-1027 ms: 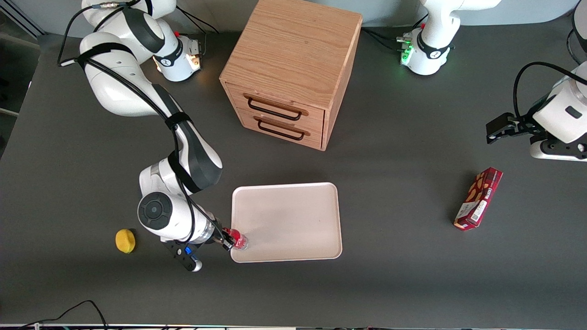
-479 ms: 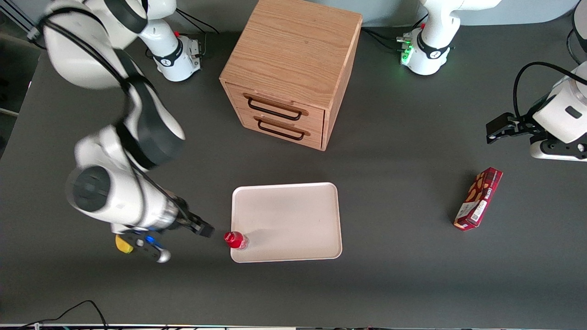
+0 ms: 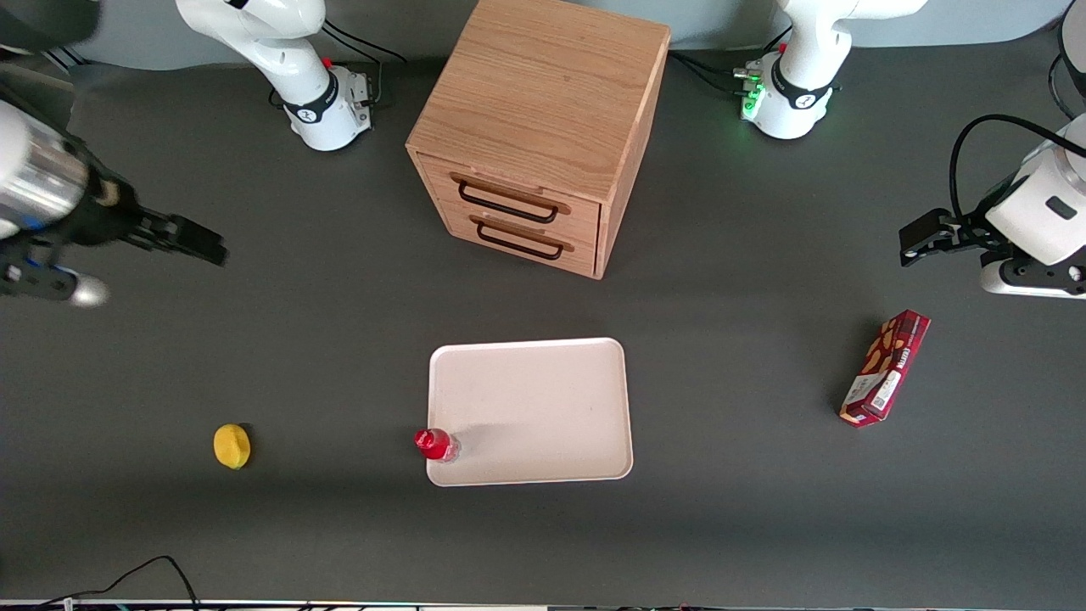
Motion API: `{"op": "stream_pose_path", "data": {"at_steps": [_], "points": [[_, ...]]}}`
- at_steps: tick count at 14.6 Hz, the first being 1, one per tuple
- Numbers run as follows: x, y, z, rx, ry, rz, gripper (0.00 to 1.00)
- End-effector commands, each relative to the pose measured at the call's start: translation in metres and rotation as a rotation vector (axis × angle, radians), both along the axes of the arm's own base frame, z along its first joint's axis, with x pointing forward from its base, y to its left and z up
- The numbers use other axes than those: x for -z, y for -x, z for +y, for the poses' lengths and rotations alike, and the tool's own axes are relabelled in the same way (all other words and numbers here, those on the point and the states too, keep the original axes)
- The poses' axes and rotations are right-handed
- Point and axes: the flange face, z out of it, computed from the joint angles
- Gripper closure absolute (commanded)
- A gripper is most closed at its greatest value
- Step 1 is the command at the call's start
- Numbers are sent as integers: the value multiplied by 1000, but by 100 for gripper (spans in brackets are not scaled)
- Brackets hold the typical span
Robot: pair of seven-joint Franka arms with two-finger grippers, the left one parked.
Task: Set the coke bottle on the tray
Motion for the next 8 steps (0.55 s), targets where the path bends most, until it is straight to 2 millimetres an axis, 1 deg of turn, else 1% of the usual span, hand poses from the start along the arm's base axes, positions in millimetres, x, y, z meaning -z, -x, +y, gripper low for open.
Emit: {"op": "stream_pose_path", "data": {"at_steps": [1, 2, 3, 4, 5, 6, 7, 8], "points": [[32, 60, -44, -27, -13, 6, 0], [43, 73, -50, -20, -12, -4, 0], [47, 83, -54, -9, -22, -26, 0], [46, 84, -56, -10, -36, -24, 0], [44, 85, -52, -12, -32, -19, 0], [40, 82, -51, -11, -28, -24, 0], [40, 73, -52, -14, -28, -23, 0], [36, 72, -56, -7, -28, -19, 0]]}}
